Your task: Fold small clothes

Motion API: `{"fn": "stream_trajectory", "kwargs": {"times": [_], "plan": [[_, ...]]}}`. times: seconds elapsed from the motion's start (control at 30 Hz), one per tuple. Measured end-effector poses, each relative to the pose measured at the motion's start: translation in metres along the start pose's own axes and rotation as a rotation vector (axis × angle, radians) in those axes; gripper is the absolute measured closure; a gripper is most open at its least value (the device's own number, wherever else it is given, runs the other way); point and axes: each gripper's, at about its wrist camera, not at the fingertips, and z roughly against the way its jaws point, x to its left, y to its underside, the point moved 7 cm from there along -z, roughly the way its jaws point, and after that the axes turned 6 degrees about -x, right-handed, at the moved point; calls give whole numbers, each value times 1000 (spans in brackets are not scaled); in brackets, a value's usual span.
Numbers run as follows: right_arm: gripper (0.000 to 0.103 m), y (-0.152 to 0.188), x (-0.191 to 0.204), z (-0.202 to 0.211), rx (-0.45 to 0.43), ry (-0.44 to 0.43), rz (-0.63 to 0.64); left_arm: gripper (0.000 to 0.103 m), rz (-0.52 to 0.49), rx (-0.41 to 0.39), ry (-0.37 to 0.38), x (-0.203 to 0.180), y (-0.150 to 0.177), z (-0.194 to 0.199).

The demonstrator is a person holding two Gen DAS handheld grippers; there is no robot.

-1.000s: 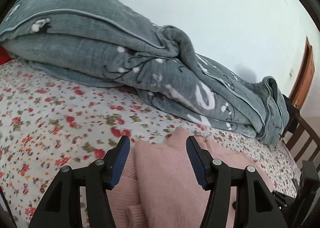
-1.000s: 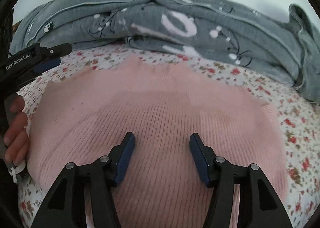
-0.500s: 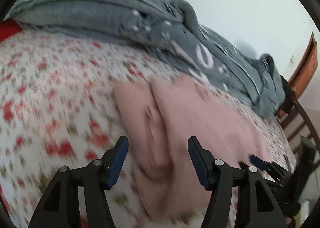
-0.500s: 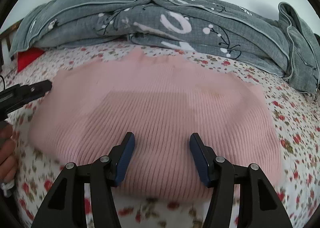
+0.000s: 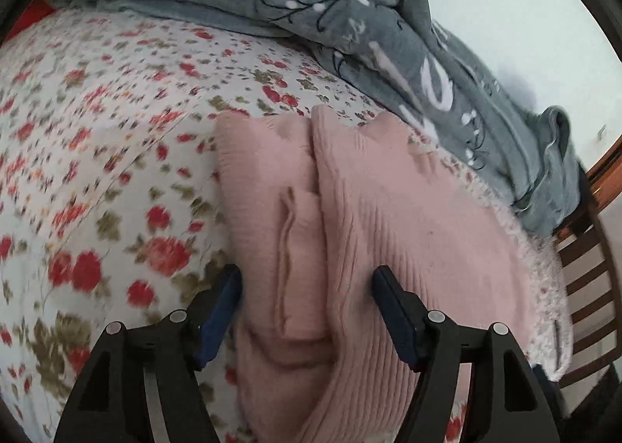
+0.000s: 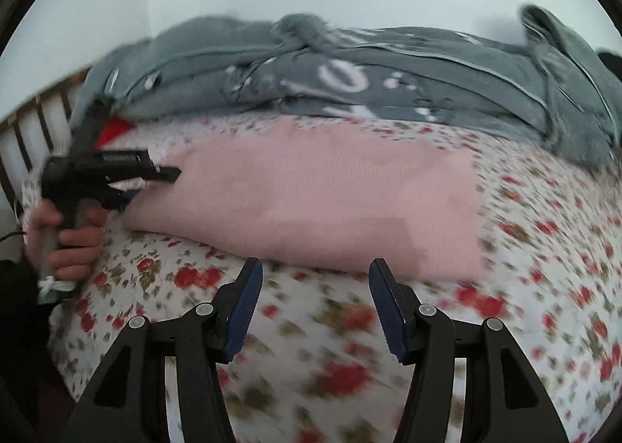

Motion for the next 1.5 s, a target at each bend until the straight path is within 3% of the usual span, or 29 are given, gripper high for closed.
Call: {"fn": "stream_trajectory", "kwargs": {"times": [0.03,0.07,0.13,0.17,0.23,0.4,0.6,0.73,0.87,0.93,0.97,1.0,1.07,1.13,1.3,1.5], "plan": [[47,0,-9,5,-5,-6,-31,42,7,8,-14,-3,-2,-2],[47,1,-22,12,-13,-11,-72,60,24,13,-24,-4,-4,-2],[47,0,-40,20,-24,-2,-113,79,79,23,-31,-4,-9,2],[47,-1,-48,23,-30,8,-125,81,110,24,-26,-6,-13,7],[47,-3,-60,28,-41,27,-135,81,111,4,-18,-16,-20,18],[47,-10,-82,36,-58,65,-157,82,-2,-28,-11,-74,-38,45],[47,-18,-105,44,-60,116,-195,82,-80,-25,106,-178,-43,51],[47,-17,-119,49,-49,141,-214,82,-163,34,148,-246,-12,24],[47,-20,-131,53,-34,167,-218,78,-218,162,188,-274,33,-12],[47,-22,-134,56,-30,162,-233,77,-213,214,267,-276,44,-14],[47,-24,-135,58,-32,154,-241,76,-204,203,292,-275,43,-8],[47,-27,-134,59,-35,139,-249,73,-201,167,294,-269,36,0],[47,-32,-132,58,-38,112,-261,52,-208,92,280,-255,22,16],[46,-40,-124,50,-35,58,-285,46,-212,8,273,-235,5,37],[43,-56,-109,21,-22,-50,-373,43,-229,-97,187,-172,-24,67],[43,-71,-99,-31,49,-162,-552,43,-266,-123,77,-116,-24,66]]}}
